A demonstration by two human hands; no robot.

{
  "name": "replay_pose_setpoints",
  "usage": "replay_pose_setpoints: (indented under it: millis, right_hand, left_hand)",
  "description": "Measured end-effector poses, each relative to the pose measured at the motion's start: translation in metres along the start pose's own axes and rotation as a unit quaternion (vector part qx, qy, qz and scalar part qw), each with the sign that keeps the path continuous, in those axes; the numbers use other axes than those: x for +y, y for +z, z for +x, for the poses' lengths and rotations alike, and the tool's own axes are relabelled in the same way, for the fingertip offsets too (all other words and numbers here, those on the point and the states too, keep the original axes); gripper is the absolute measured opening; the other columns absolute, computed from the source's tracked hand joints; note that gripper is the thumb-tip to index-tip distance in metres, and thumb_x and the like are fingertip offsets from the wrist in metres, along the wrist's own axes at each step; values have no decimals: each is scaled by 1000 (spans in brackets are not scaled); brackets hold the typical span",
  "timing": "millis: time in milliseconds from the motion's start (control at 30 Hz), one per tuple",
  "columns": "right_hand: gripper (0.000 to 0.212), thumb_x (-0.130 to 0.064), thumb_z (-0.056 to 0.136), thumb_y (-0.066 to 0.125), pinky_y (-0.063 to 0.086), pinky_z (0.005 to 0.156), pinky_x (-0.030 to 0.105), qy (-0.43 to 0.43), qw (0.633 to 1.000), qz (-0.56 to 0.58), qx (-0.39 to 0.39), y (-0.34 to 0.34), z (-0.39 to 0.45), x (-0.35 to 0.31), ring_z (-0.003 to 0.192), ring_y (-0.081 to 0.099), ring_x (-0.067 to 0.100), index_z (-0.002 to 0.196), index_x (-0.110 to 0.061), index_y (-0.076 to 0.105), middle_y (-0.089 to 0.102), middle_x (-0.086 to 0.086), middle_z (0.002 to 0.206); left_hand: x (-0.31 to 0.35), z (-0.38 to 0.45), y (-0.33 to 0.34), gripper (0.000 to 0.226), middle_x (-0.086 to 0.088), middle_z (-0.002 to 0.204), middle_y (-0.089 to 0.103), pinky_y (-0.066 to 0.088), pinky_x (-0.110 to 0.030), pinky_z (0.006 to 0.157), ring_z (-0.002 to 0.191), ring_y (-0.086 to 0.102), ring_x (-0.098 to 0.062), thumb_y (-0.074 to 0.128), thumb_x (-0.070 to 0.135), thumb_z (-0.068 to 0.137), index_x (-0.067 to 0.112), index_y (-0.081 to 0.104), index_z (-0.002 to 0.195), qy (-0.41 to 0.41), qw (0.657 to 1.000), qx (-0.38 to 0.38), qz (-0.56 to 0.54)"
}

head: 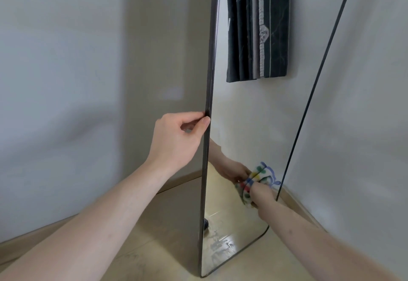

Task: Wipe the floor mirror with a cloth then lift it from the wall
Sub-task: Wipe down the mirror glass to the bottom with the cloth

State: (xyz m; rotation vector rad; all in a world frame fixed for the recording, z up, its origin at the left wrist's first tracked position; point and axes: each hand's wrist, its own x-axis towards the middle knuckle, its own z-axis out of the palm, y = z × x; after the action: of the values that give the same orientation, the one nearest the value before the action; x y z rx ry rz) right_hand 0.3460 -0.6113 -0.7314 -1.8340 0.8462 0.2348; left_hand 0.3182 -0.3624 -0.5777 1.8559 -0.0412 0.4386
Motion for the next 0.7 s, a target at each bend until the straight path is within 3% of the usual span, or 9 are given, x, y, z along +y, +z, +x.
replay_pose_setpoints:
  millis: [67, 133, 200, 267, 367, 467, 600, 700]
  right_hand:
    - [11, -8, 99, 54, 48, 62, 31, -36, 999, 36, -9, 15, -14, 1, 69, 56, 16, 107, -4, 60, 59, 5, 85]
    - [33, -25, 101, 55, 56, 84, 40, -55, 997, 56, -8, 34, -28, 2, 92, 63, 23, 128, -6, 55, 64, 11, 110]
    - [51, -43, 100, 53, 50, 105, 50, -68, 996, 60, 7, 49, -47, 2, 117, 61, 31, 143, -18, 45, 56, 13, 137]
    - [63, -46, 100, 56, 43, 112, 49, -95, 993, 62, 16, 55, -71, 1, 129, 53, 35, 153, -20, 34, 45, 12, 148]
    - [75, -39, 98, 65, 40, 112, 42, -148, 986, 73, 23, 62, -93, -4, 135, 46, 33, 157, -17, 24, 32, 13, 149]
    - [77, -38, 92, 74, 43, 114, 42, -228, 970, 84, 27, 64, -114, -14, 132, 47, 26, 151, -20, 29, 33, 6, 138]
    - [72, -36, 86, 80, 43, 112, 40, -323, 941, 91, 45, 62, -129, -36, 126, 49, 22, 141, -21, 37, 36, 0, 127]
    - [72, -35, 81, 85, 45, 104, 32, -406, 907, 86, 70, 61, -133, -53, 121, 52, 20, 136, -20, 40, 36, -5, 124]
  left_hand:
    - [0, -1, 0, 16, 26, 91, 76, 53, -12, 87, 93, 72, 2, 71, 30, 96, 29, 81, 108, 0, 1000, -2, -7]
    - [1, -3, -1, 18, 31, 87, 72, 49, -6, 85, 94, 71, 5, 70, 28, 97, 27, 80, 111, 2, 1000, -5, -9]
    - [3, -5, -4, 20, 35, 87, 68, 44, 0, 83, 92, 67, 13, 67, 28, 99, 25, 79, 114, 1, 1000, -10, -9]
    - [6, -7, -8, 21, 37, 88, 68, 41, 4, 80, 90, 63, 20, 60, 29, 103, 28, 78, 115, -8, 999, -29, -12]
    - [12, -11, -14, 26, 41, 88, 65, 36, 7, 77, 94, 61, 18, 48, 29, 108, 35, 73, 115, -20, 997, -72, -24]
    - [15, -14, -20, 32, 34, 110, 61, 34, 6, 85, 111, 59, 7, 42, 32, 110, 31, 67, 131, -31, 994, -95, -37]
    - [13, -18, -29, 38, 15, 139, 63, 36, -16, 109, 130, 56, -7, 41, 38, 110, 28, 63, 139, -35, 993, -99, -48]
    - [12, -20, -36, 37, 13, 139, 64, 38, -26, 115, 131, 57, -8, 42, 37, 110, 28, 63, 138, -27, 995, -86, -49]
